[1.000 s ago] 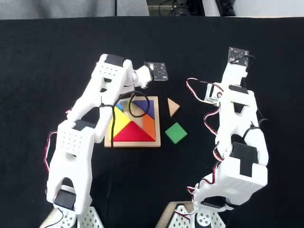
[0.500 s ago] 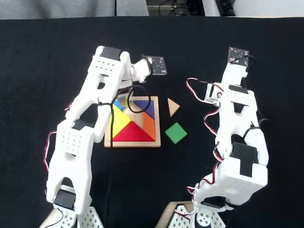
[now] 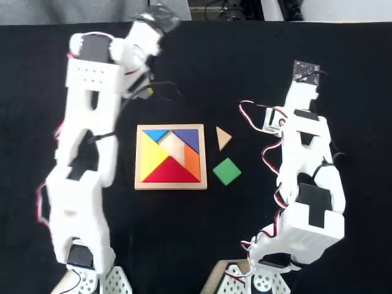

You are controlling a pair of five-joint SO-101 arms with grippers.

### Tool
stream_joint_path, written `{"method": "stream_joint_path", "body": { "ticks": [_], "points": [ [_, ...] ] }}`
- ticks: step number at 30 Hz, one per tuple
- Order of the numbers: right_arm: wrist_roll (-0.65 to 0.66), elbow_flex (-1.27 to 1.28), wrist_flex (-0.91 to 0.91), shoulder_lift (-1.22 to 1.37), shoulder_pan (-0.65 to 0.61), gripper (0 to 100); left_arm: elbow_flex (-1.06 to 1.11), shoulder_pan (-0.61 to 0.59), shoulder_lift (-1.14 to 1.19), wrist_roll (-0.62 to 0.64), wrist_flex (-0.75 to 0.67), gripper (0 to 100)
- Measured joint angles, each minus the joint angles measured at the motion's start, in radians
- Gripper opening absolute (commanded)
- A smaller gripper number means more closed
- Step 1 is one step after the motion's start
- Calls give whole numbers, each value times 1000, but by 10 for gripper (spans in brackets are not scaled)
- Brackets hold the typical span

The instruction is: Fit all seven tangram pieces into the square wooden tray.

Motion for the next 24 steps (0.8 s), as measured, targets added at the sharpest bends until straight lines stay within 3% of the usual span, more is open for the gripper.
{"method": "stream_joint_path", "body": {
  "ticks": [3, 9, 18, 24],
  "points": [
    [32, 0, 0, 0, -14, 11, 224, -17, -180, 17, 0, 56],
    [48, 0, 14, 0, -17, 11, 758, -17, -628, -2, -87, 73],
    [64, 80, 68, -126, -38, 11, 1574, -199, -1152, 311, -523, 73],
    [230, 262, 175, -397, -209, 38, 1966, -267, -1393, 499, -746, 73]
  ]
}}
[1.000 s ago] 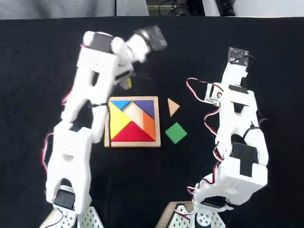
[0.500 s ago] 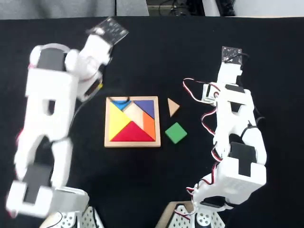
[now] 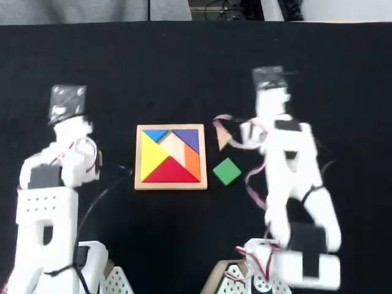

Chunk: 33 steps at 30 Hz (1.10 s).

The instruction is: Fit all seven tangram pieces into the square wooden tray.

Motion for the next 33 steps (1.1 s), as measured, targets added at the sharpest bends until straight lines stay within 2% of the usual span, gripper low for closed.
{"method": "stream_joint_path", "body": {
  "ticks": [3, 8, 12, 16, 18, 25, 33],
  "points": [
    [49, 12, 118, -103, -55, 97, 120, -35, -51, 55, -69, 73],
    [149, -72, 382, -117, -124, 121, 239, -141, -69, 74, -160, 73],
    [230, -144, 516, -11, -249, 244, 361, -199, -77, 74, -270, 73],
    [258, -167, 494, 127, -279, 368, 397, -209, -80, 64, -310, 73],
    [276, -169, 463, 193, -276, 394, 399, -209, -81, 60, -311, 73],
    [290, -178, 400, 301, -236, 353, 408, -157, -87, 52, -313, 73],
    [290, -187, 359, 350, -232, 354, 408, -155, -87, 51, -313, 73]
  ]
}}
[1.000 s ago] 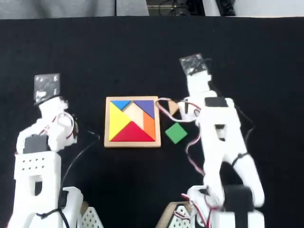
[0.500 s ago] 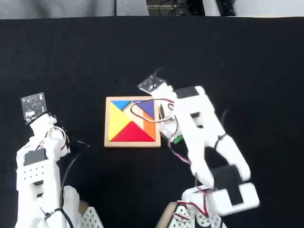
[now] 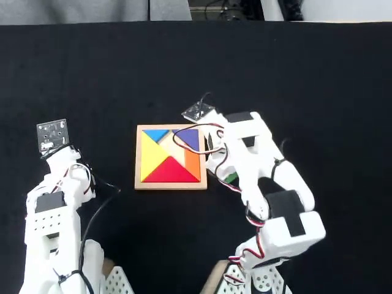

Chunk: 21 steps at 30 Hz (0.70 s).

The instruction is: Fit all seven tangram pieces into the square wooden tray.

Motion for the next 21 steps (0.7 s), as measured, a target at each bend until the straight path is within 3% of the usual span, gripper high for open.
{"method": "stream_joint_path", "body": {
  "ticks": [5, 11, 21],
  "points": [
    [-2, 0, -23, 11, 0, 343, 0, 0, 0, -6, 0, 73],
    [-9, 0, -35, 20, 5, 259, 0, 0, 0, -6, 0, 73],
    [-34, -2, -54, 18, 6, 240, 0, 0, 0, -6, 0, 73]
  ]
}}
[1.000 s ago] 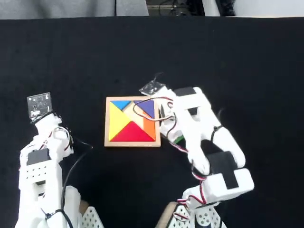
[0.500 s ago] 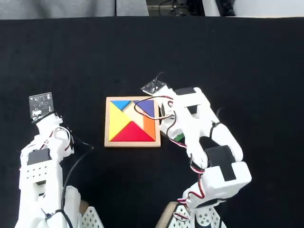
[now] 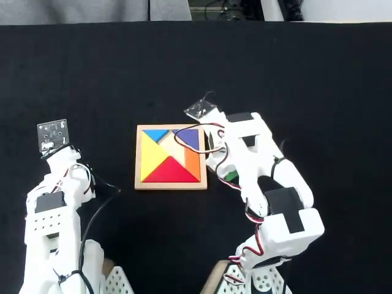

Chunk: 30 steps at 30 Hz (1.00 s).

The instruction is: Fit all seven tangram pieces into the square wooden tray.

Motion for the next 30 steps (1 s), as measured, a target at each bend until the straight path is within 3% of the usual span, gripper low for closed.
{"method": "stream_joint_path", "body": {
  "ticks": [7, 13, 19, 30],
  "points": [
    [-3, -17, 0, 0, 0, 103, 0, 0, 0, 0, 0, 73],
    [-5, -34, 8, 0, 0, 96, 0, 0, 0, 0, 0, 73],
    [-9, -281, 186, 9, -6, 96, 0, 0, 0, 0, 0, 73],
    [-20, -756, 299, 298, -298, 99, 0, 0, 0, 0, 0, 73]
  ]
}}
